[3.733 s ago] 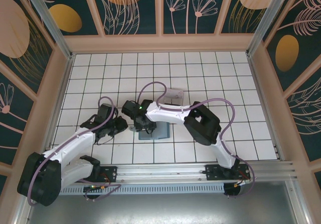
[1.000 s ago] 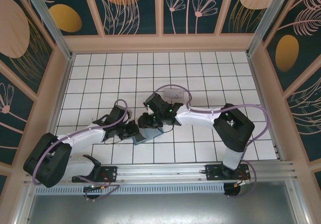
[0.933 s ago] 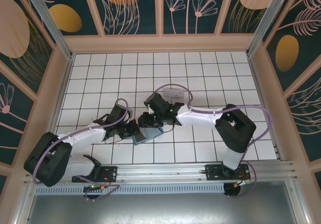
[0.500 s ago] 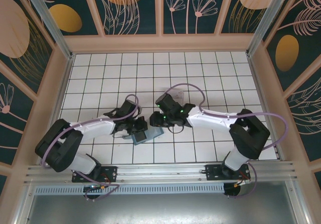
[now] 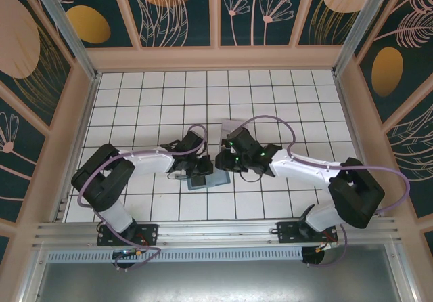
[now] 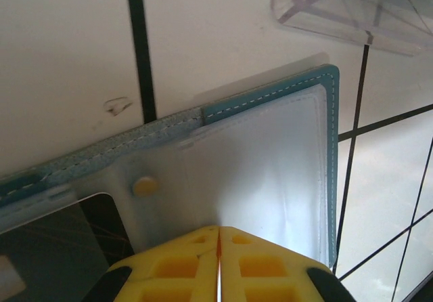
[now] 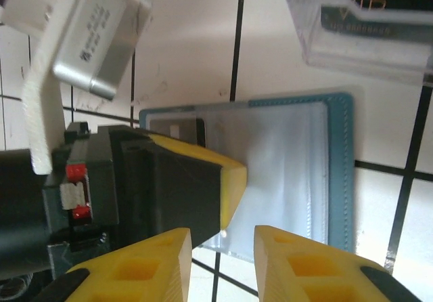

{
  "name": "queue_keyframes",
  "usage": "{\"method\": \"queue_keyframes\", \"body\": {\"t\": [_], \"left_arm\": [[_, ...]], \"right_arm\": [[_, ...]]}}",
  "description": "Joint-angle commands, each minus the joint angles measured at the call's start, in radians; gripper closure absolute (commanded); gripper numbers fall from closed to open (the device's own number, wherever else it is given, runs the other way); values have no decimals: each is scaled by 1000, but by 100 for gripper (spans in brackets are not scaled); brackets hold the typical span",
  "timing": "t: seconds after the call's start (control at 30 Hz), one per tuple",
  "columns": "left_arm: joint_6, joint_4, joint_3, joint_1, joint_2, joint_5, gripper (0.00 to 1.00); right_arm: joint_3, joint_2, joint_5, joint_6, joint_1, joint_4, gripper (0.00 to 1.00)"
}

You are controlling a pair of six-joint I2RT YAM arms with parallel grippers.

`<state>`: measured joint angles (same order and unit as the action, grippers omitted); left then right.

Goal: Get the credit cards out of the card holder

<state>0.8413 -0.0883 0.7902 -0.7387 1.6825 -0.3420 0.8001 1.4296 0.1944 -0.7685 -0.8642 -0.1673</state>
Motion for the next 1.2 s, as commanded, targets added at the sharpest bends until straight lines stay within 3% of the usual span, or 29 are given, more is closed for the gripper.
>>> {"method": "queue_keyframes", "body": {"t": [0.0, 0.23, 0.63, 1.0, 1.17], "left_arm": [[-20, -70, 6, -8, 26, 49, 90], [-17, -116, 13, -9, -70, 125, 91], [-14, -186, -15, -8, -205, 207, 90], [-24, -111, -42, -7, -150, 135, 91], [-30, -105, -36, -8, -137, 139, 91]], "right_arm": [[-29, 11, 78, -27, 7, 88, 72], [-42, 69, 104, -35, 11, 118, 79], [14, 153, 143, -15, 10, 93, 81], [104, 164, 92, 9, 8, -21, 81], [115, 200, 166, -1, 9, 18, 81]]}}
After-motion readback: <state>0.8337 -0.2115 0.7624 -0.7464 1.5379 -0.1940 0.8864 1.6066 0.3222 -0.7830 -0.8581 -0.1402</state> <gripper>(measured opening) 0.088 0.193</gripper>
